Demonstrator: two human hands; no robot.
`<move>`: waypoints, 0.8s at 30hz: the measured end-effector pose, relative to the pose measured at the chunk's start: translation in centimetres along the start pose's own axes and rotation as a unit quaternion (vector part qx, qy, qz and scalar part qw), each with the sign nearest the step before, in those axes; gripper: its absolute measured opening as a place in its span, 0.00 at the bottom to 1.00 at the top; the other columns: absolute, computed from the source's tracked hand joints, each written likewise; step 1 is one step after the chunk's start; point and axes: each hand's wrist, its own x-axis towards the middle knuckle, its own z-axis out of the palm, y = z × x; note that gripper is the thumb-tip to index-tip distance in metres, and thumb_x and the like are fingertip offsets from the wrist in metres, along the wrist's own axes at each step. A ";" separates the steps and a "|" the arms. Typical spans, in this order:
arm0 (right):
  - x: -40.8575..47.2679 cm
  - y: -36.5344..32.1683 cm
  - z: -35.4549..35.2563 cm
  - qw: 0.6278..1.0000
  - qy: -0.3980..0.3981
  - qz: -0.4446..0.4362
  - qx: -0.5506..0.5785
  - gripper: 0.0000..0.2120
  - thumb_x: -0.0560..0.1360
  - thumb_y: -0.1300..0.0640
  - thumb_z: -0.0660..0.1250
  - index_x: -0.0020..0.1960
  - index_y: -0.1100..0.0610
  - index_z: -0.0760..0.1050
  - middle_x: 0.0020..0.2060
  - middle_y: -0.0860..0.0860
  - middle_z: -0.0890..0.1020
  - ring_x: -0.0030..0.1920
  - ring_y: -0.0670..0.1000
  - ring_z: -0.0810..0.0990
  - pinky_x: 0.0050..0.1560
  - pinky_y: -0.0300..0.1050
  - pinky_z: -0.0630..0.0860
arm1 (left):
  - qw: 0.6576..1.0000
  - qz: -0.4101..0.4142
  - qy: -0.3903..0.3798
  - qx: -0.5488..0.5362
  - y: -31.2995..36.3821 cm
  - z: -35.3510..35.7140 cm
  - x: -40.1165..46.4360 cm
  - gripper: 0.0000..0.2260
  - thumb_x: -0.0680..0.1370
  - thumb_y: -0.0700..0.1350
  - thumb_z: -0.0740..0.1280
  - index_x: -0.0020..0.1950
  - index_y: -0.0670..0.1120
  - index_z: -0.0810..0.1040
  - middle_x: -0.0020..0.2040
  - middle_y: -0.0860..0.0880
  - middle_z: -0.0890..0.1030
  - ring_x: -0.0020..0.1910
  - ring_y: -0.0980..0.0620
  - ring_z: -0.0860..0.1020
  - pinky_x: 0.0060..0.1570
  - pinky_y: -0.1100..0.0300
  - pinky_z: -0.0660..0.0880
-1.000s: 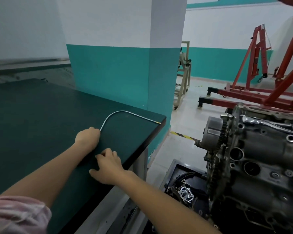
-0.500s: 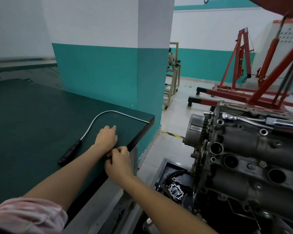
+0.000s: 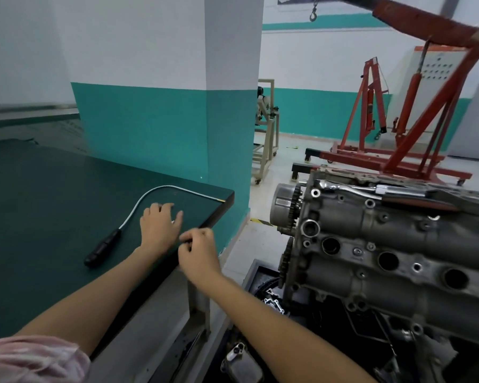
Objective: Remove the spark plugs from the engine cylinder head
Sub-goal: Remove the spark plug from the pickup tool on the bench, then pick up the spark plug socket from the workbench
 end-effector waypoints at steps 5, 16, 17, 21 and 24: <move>-0.8 -3.4 -8.1 0.988 0.134 -0.064 0.049 0.10 0.73 0.66 0.59 0.51 0.60 0.75 0.51 0.55 0.73 0.48 0.50 0.73 0.55 0.39 0.67 | 0.992 0.043 0.103 -0.067 7.0 -2.2 -0.5 0.18 0.76 0.44 0.65 0.65 0.42 0.73 0.61 0.38 0.71 0.61 0.39 0.66 0.60 0.49 0.59; -6.6 -1.6 -17.4 0.979 0.131 -0.151 0.031 0.10 0.75 0.68 0.58 0.46 0.55 0.74 0.42 0.51 0.78 0.41 0.45 0.76 0.42 0.37 0.74 | 0.979 0.047 -0.149 0.133 -1.7 1.8 -4.2 0.20 0.82 0.54 0.51 0.73 0.51 0.64 0.72 0.45 0.65 0.72 0.42 0.56 0.67 0.47 0.60; -6.6 -1.5 -17.4 0.978 0.140 -0.149 0.040 0.11 0.76 0.68 0.57 0.46 0.55 0.74 0.41 0.50 0.78 0.41 0.47 0.77 0.42 0.40 0.74 | 0.981 0.047 -0.142 0.127 -1.5 1.9 -4.1 0.20 0.82 0.54 0.51 0.72 0.50 0.64 0.71 0.45 0.65 0.72 0.42 0.56 0.67 0.47 0.60; -6.2 -1.1 -17.2 0.978 0.136 -0.155 0.026 0.11 0.76 0.66 0.57 0.45 0.54 0.74 0.39 0.46 0.77 0.36 0.43 0.74 0.36 0.34 0.70 | 0.984 0.026 -0.145 0.098 -1.8 1.9 -3.5 0.20 0.81 0.54 0.53 0.70 0.48 0.67 0.69 0.41 0.66 0.70 0.41 0.57 0.66 0.48 0.60; -6.0 -0.9 -17.4 0.977 0.128 -0.170 0.012 0.11 0.76 0.66 0.57 0.44 0.54 0.75 0.38 0.45 0.77 0.35 0.44 0.75 0.35 0.32 0.70 | 0.984 0.021 -0.156 0.086 -2.4 1.9 -2.7 0.20 0.81 0.54 0.53 0.68 0.47 0.70 0.69 0.39 0.65 0.69 0.41 0.57 0.67 0.48 0.59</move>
